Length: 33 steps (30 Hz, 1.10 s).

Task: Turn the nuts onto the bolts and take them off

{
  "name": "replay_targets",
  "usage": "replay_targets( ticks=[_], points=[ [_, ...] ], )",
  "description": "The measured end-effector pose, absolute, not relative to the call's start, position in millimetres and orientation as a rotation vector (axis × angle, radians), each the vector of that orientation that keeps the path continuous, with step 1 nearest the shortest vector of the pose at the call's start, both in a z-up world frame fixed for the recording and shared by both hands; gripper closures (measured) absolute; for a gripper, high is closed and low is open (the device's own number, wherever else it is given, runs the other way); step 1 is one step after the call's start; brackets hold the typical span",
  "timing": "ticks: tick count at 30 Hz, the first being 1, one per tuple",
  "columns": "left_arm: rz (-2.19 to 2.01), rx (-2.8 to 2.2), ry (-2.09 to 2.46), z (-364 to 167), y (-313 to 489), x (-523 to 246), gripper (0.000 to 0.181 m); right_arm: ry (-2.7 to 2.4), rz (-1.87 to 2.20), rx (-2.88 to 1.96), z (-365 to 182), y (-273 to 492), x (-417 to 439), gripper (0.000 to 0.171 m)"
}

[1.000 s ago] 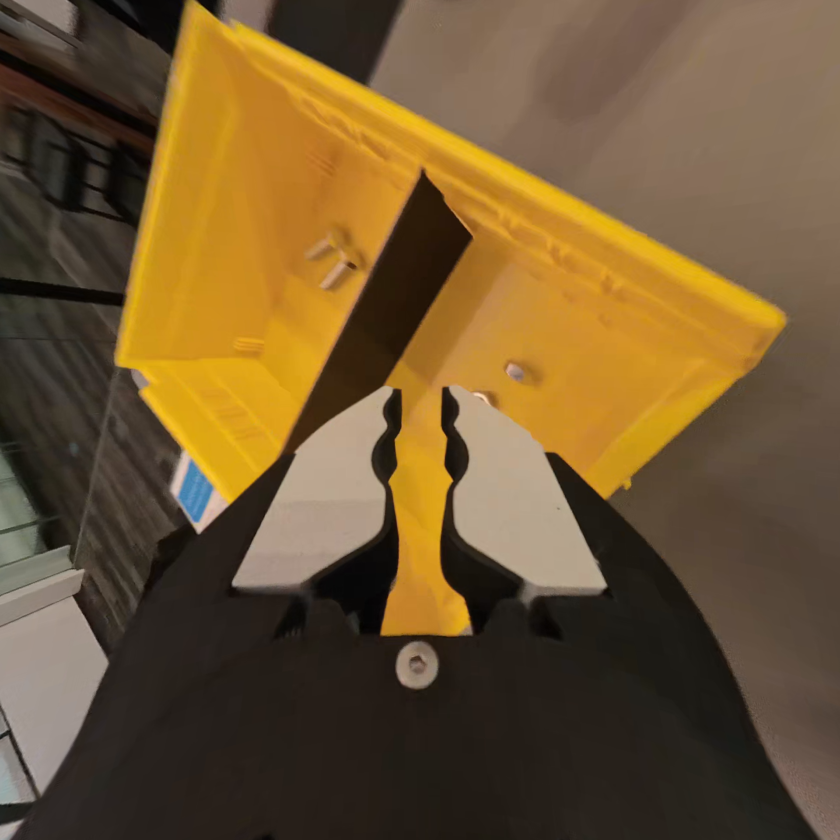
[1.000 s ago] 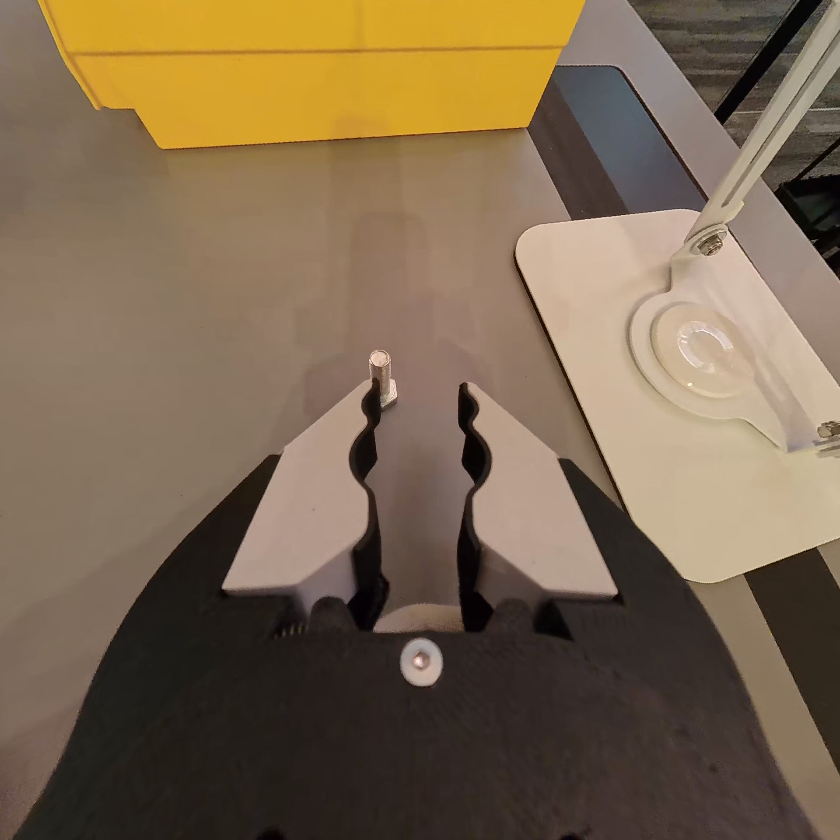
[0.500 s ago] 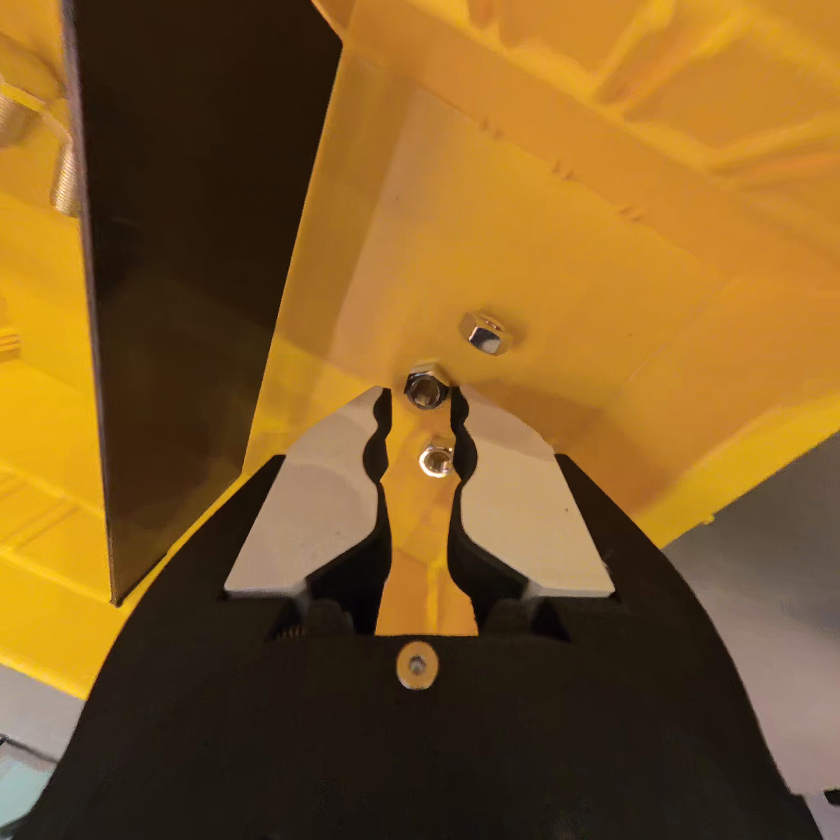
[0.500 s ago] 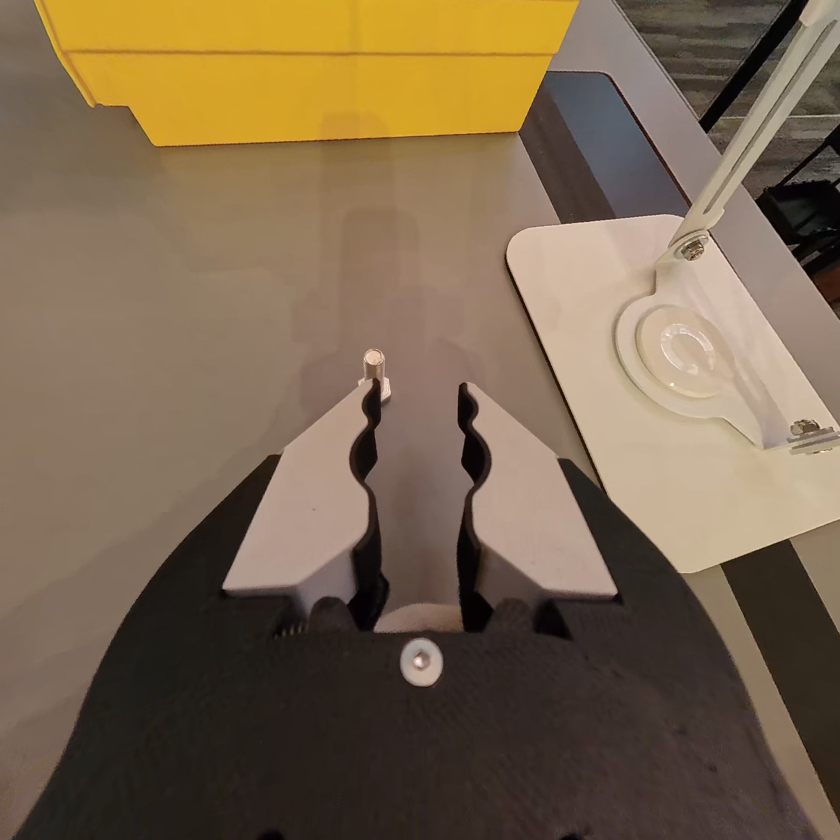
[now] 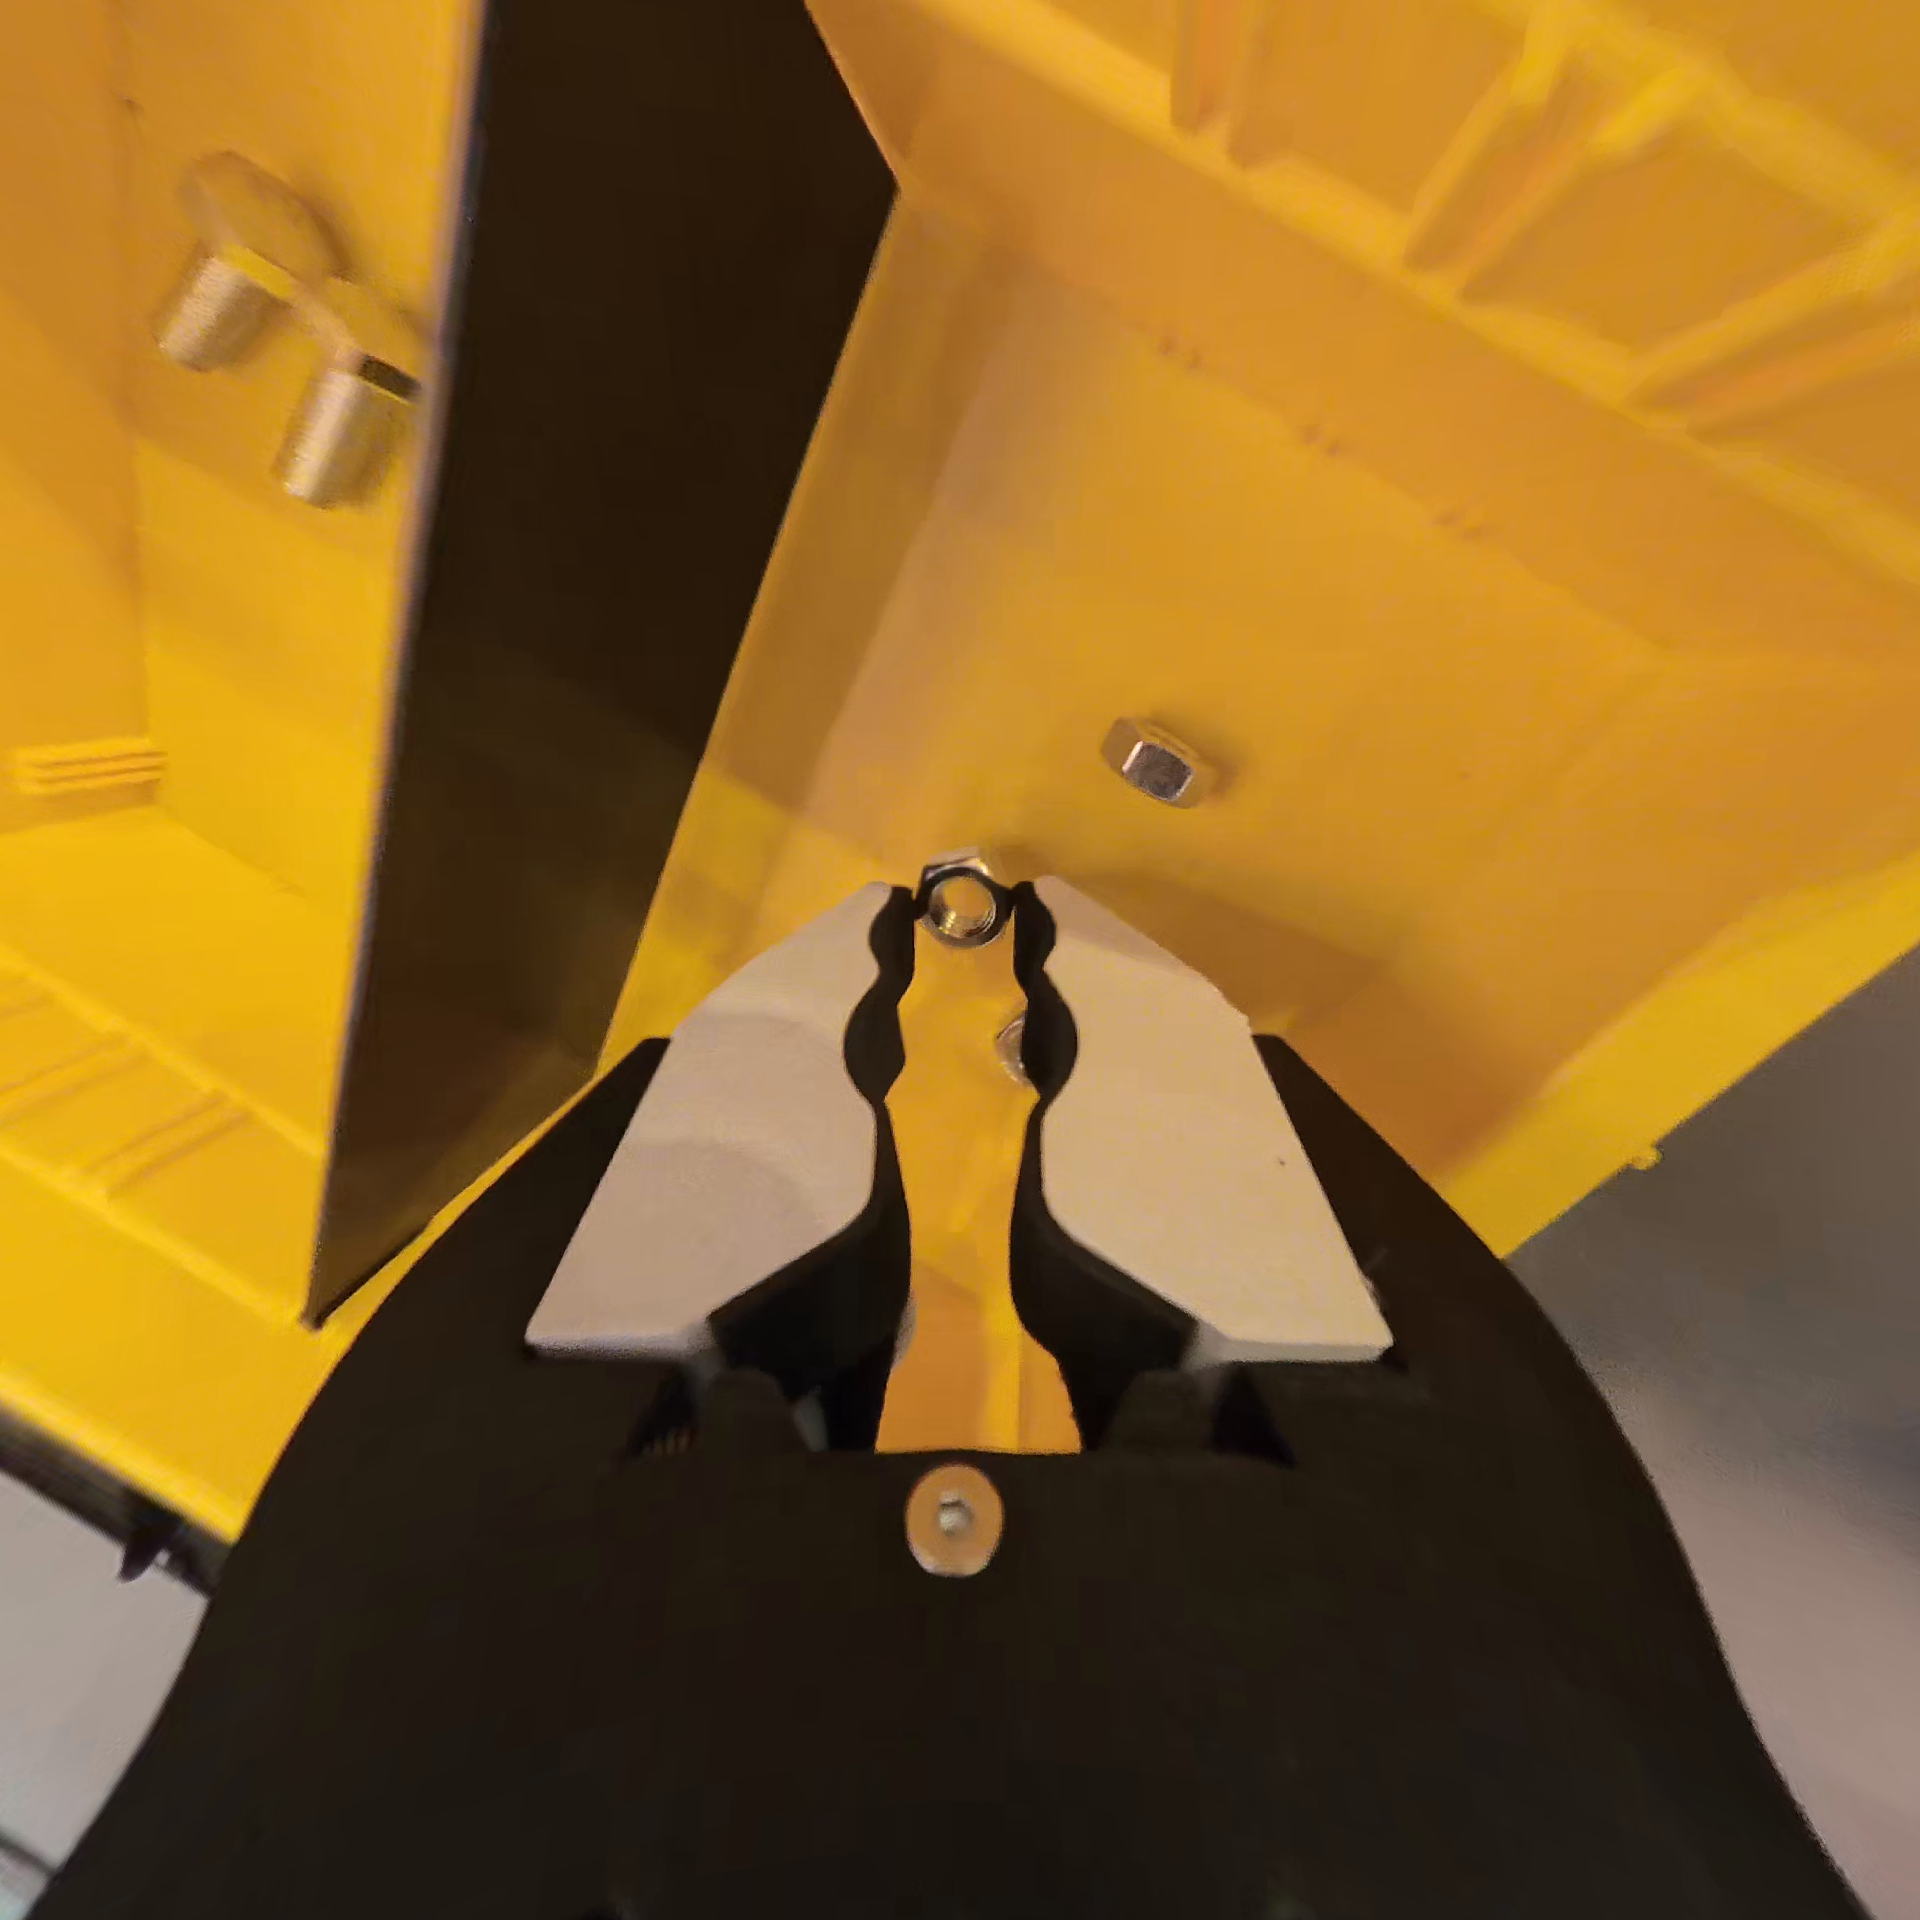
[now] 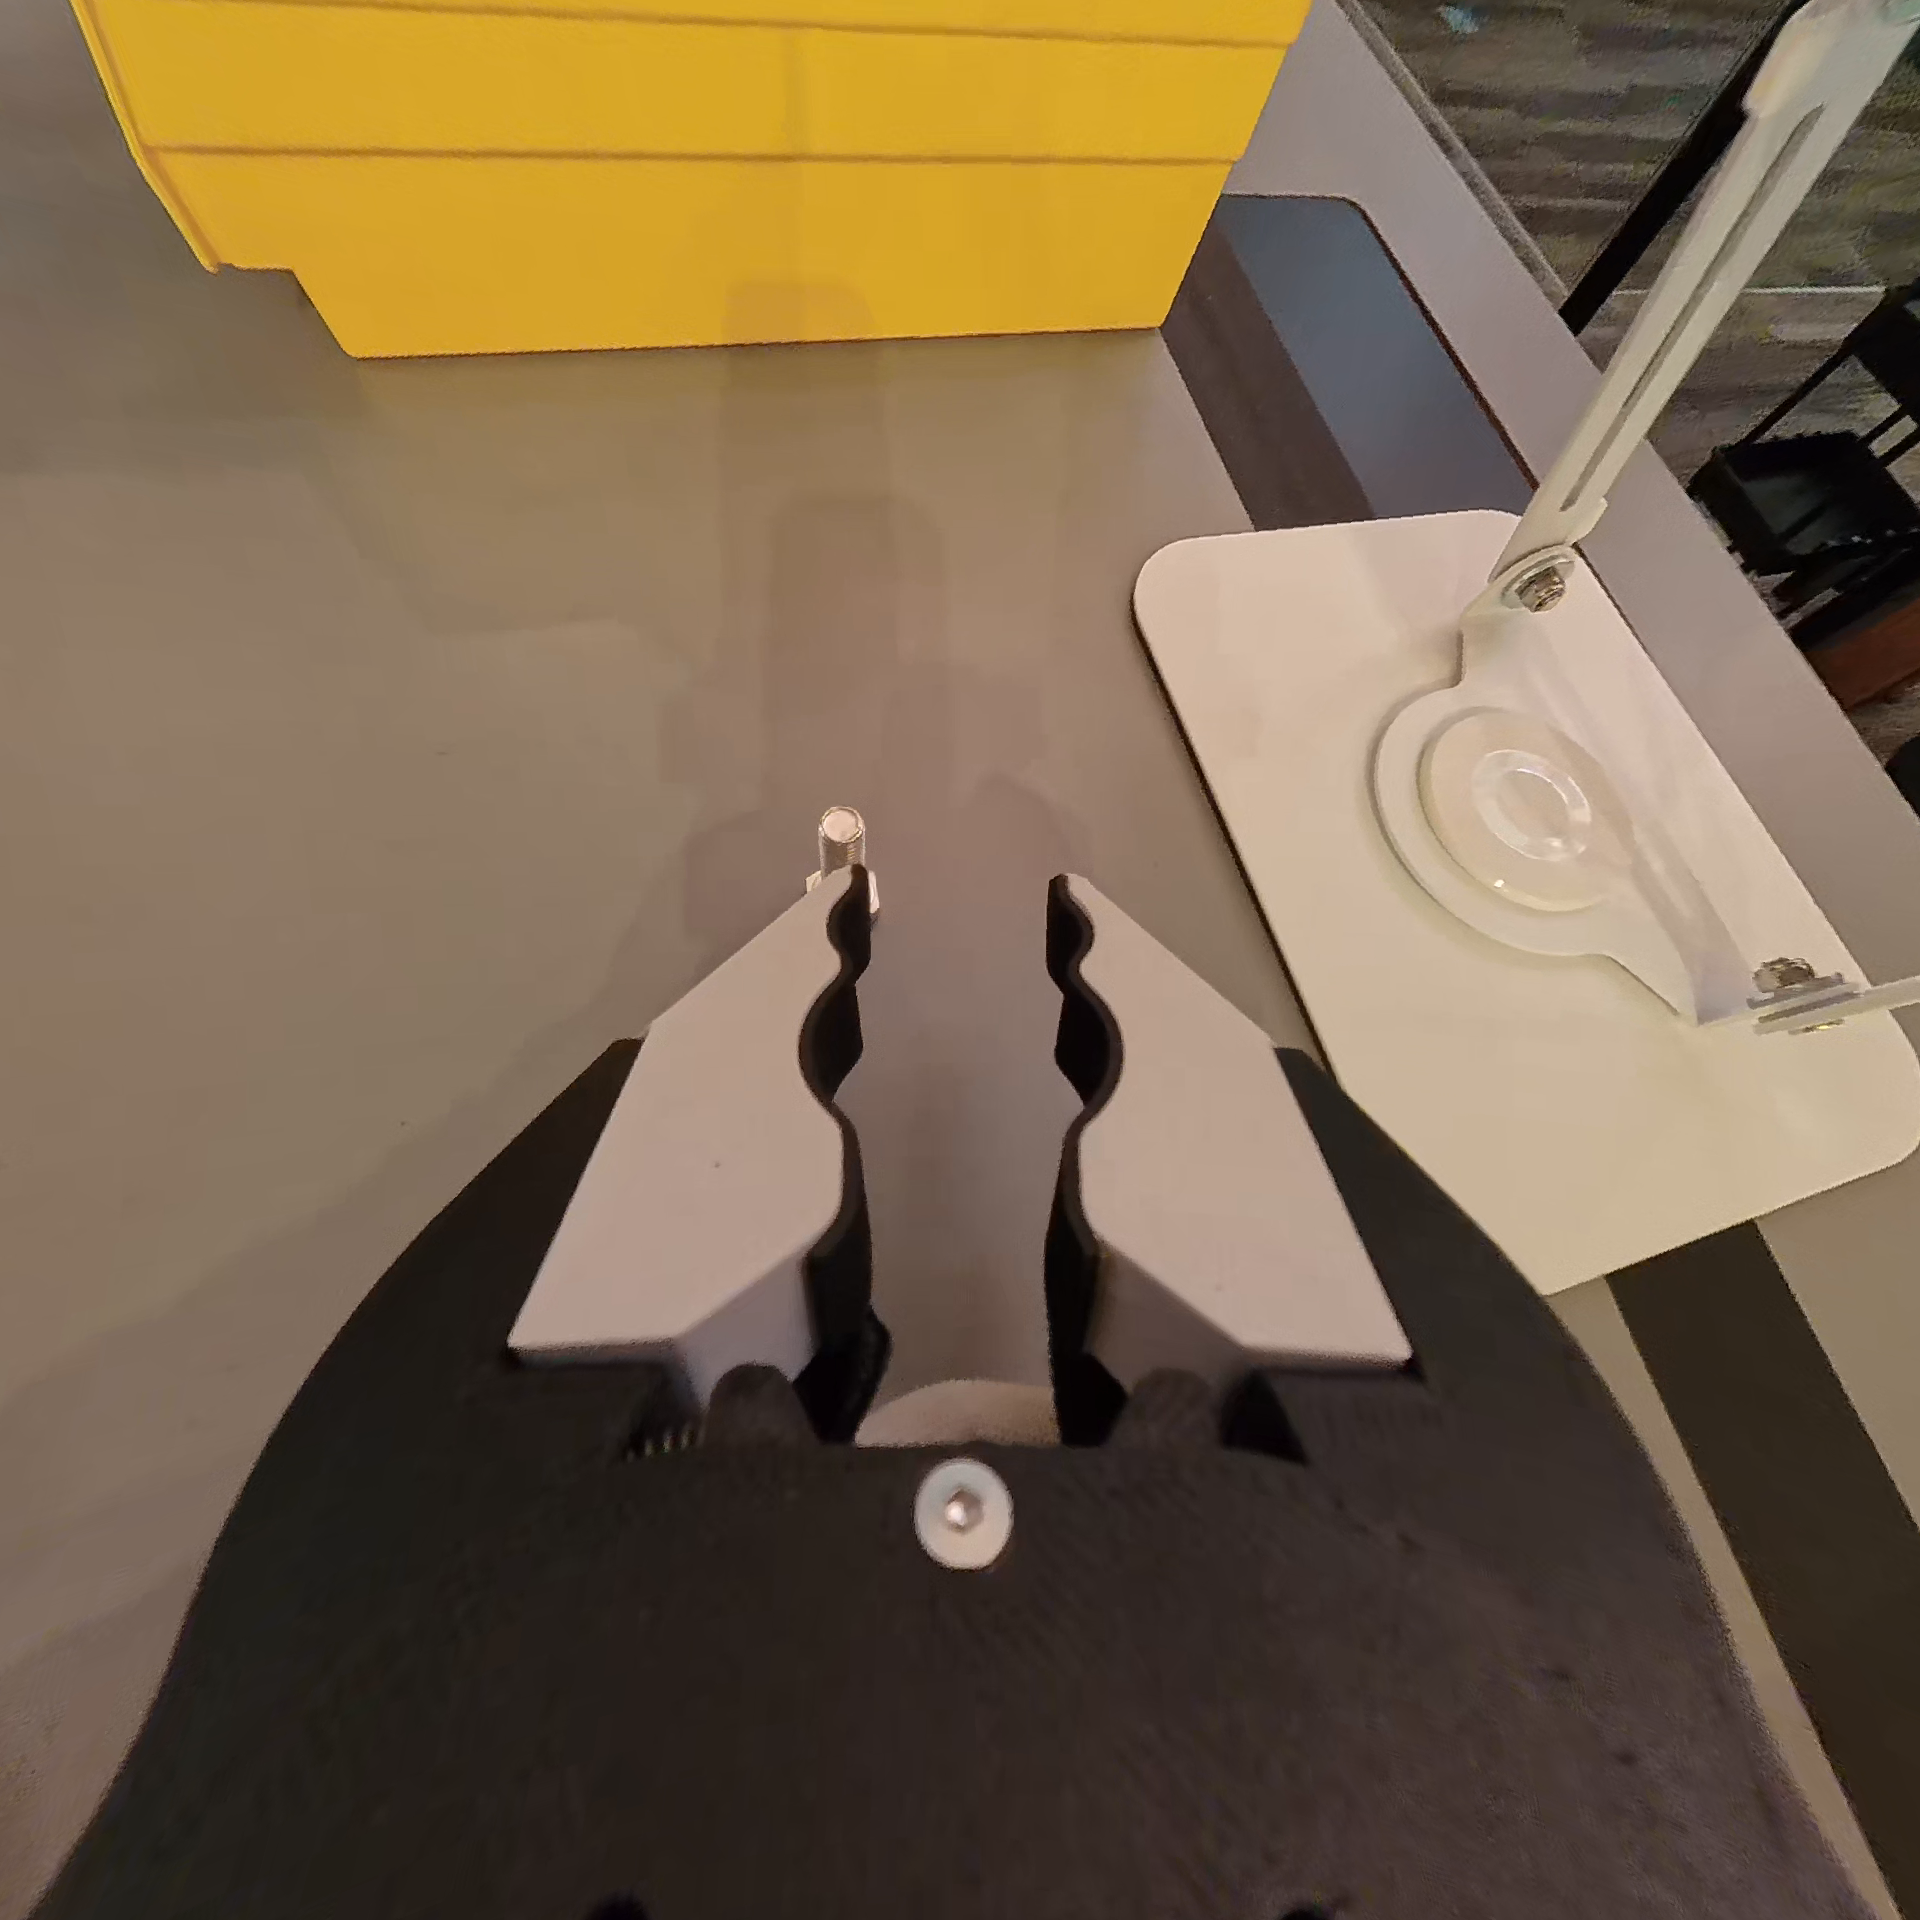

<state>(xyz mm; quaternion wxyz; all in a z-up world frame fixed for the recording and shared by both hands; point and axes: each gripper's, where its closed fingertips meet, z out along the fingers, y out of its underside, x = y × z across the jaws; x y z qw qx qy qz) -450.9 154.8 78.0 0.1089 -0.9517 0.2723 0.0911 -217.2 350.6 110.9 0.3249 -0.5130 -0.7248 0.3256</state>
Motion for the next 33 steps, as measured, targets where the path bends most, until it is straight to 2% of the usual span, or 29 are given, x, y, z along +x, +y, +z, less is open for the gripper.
replay_targets(
  ticks=[1,7,14,20,24,33],
  points=[
    [0.287,-2.755,0.774,86,158,-451,0.162,-1.892,0.852,-1.341,114,352,-217,0.139],
    [0.401,-2.371,0.681,172,188,-426,0.163,-1.792,0.894,-1.286,154,356,-215,0.139],
    [0.055,-1.896,0.723,268,243,-307,0.163,-1.627,1.029,-1.063,242,338,-203,0.139],
    [-0.340,-1.591,0.701,323,285,-224,0.163,-1.476,1.101,-0.895,312,323,-180,0.140],
    [-0.627,-1.418,0.653,346,295,-192,0.163,-1.414,1.130,-0.788,338,314,-166,0.137],
    [-1.024,-1.388,0.653,326,288,-175,0.163,-1.568,0.548,-0.481,330,285,-171,0.137]
  ],
)
